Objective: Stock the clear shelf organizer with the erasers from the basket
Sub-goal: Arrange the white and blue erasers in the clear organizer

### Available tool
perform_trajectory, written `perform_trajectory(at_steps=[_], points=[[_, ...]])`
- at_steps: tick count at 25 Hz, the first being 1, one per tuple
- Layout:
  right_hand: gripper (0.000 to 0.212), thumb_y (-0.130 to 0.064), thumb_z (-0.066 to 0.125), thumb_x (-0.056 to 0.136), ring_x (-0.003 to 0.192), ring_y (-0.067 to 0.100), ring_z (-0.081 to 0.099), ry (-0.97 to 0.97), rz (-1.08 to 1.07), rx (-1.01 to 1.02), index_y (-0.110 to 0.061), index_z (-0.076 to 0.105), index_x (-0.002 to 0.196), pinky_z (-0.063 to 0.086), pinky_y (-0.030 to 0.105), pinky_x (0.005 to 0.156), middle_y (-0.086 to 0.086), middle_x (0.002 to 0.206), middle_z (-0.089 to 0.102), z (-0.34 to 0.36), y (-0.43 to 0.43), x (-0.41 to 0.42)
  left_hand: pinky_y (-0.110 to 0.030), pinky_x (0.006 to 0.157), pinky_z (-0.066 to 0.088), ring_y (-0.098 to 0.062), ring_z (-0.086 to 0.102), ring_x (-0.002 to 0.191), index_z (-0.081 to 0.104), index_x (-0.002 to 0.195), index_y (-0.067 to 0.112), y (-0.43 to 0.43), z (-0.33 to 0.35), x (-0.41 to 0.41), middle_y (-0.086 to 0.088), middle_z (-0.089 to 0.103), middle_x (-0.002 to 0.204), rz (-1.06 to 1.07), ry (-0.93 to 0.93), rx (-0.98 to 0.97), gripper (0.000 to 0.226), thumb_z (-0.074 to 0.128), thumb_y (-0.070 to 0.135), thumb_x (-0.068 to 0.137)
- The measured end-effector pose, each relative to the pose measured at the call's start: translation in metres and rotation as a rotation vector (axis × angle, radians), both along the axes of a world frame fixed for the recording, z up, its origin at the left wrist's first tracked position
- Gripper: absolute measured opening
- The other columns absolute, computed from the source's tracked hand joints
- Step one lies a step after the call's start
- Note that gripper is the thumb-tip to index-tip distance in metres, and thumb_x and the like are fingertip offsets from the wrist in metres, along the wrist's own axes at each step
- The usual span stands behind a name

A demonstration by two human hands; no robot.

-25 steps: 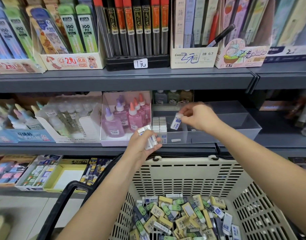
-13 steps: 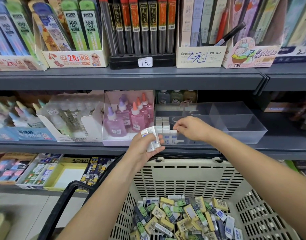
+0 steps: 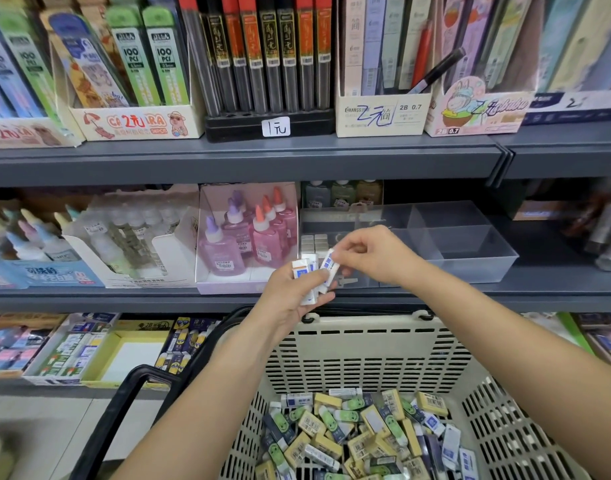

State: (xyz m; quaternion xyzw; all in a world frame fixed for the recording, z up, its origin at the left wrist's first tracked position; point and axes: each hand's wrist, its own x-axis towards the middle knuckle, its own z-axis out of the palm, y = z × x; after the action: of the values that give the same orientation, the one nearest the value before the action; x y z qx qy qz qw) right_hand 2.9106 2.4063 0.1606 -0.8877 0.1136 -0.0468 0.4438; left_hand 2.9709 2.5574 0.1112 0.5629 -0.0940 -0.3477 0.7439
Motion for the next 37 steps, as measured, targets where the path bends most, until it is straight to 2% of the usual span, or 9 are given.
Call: perform_trajectory(at_steps=[5,11,14,17,22,27,30,33,37], points=[[0.005,-0.006,0.060,0.087,0.059,0.004,0.067,0.026,-0.107,0.301,-0.011,0.062,0.088,0.052,0.017,0.056,0.007,0.079,0.070,0.006,-0.008,-0.011,-0.018,0.051,0.051,-0.010,0.068,0.063,0.060,0.092,0.009,0.001,0.003,0.002,-0.005,0.073,0.072,0.097,0.009,-0.012,0.011,0.063,0.002,0.084],[0.013,-0.026,0.071,0.079,0.071,0.011,0.059,0.052,0.039,-0.164,-0.017,0.071,0.087,0.050,0.029,0.071,0.000,0.080,0.068,0.004,-0.001,-0.011,-0.015,0.048,0.047,-0.003,0.061,0.055,0.061,0.088,0.010,-0.006,0.013,0.004,0.003,0.068,0.062,0.080,-0.089,0.030,0.012,0.068,0.004,0.081],[0.012,-0.024,0.072,0.078,0.069,0.010,0.057,0.035,0.029,-0.171,-0.016,0.070,0.087,0.050,0.029,0.070,0.000,0.076,0.066,0.006,-0.007,-0.002,-0.016,0.047,0.047,-0.005,0.059,0.054,0.061,0.088,0.011,-0.008,0.017,0.006,0.001,0.065,0.066,0.090,-0.082,0.026,0.007,0.066,0.009,0.084],[0.012,-0.018,0.069,0.081,0.061,0.010,0.052,-0.015,-0.109,-0.096,-0.018,0.060,0.089,0.043,0.020,0.057,-0.004,0.071,0.059,0.009,-0.025,0.008,-0.019,0.044,0.045,-0.009,0.052,0.050,0.058,0.092,0.009,-0.002,0.019,0.016,-0.002,0.057,0.068,0.170,0.033,0.036,0.004,0.058,0.010,0.089],[0.017,-0.020,0.065,0.082,0.081,0.018,0.058,-0.014,-0.190,-0.328,-0.024,0.055,0.095,0.041,0.021,0.066,0.000,0.092,0.064,-0.001,-0.029,0.029,-0.023,0.050,0.047,-0.013,0.050,0.055,0.056,0.096,0.002,0.012,0.010,0.020,-0.005,0.050,0.070,0.097,0.123,-0.062,0.023,0.033,0.004,0.089],[0.022,-0.027,0.047,0.094,0.094,0.020,0.056,0.235,0.041,-0.492,-0.022,0.055,0.114,0.045,0.031,0.083,0.003,0.111,0.063,-0.022,-0.020,0.038,-0.027,0.059,0.044,-0.015,0.048,0.058,0.056,0.093,0.002,0.016,0.008,0.020,-0.005,0.049,0.071,0.080,0.131,-0.061,0.025,0.032,0.003,0.088],[0.032,-0.026,0.035,0.099,0.109,0.024,0.054,0.268,0.101,-0.505,-0.016,0.057,0.120,0.043,0.034,0.094,0.006,0.123,0.060,-0.025,-0.019,0.039,-0.027,0.060,0.044,-0.016,0.048,0.059,0.055,0.094,0.001,0.018,0.009,0.021,-0.006,0.048,0.073,0.080,0.132,-0.061,0.025,0.031,0.002,0.088],[0.034,-0.024,0.034,0.100,0.114,0.024,0.053,0.274,0.116,-0.498,-0.012,0.056,0.123,0.039,0.030,0.093,0.006,0.127,0.058,-0.024,-0.019,0.039,-0.027,0.058,0.053,-0.017,0.056,0.065,0.055,0.095,0.003,0.016,0.009,0.021,-0.009,0.057,0.078,0.095,0.089,-0.009,0.018,0.037,0.001,0.092],[0.030,-0.029,0.041,0.096,0.096,0.021,0.059,0.110,-0.033,-0.524,-0.016,0.060,0.116,0.048,0.032,0.085,0.005,0.110,0.066,-0.022,-0.013,0.031,-0.025,0.052,0.053,-0.013,0.065,0.071,0.057,0.102,0.006,0.016,0.007,0.018,-0.009,0.069,0.089,0.079,0.044,0.034,0.014,0.046,0.005,0.094]])
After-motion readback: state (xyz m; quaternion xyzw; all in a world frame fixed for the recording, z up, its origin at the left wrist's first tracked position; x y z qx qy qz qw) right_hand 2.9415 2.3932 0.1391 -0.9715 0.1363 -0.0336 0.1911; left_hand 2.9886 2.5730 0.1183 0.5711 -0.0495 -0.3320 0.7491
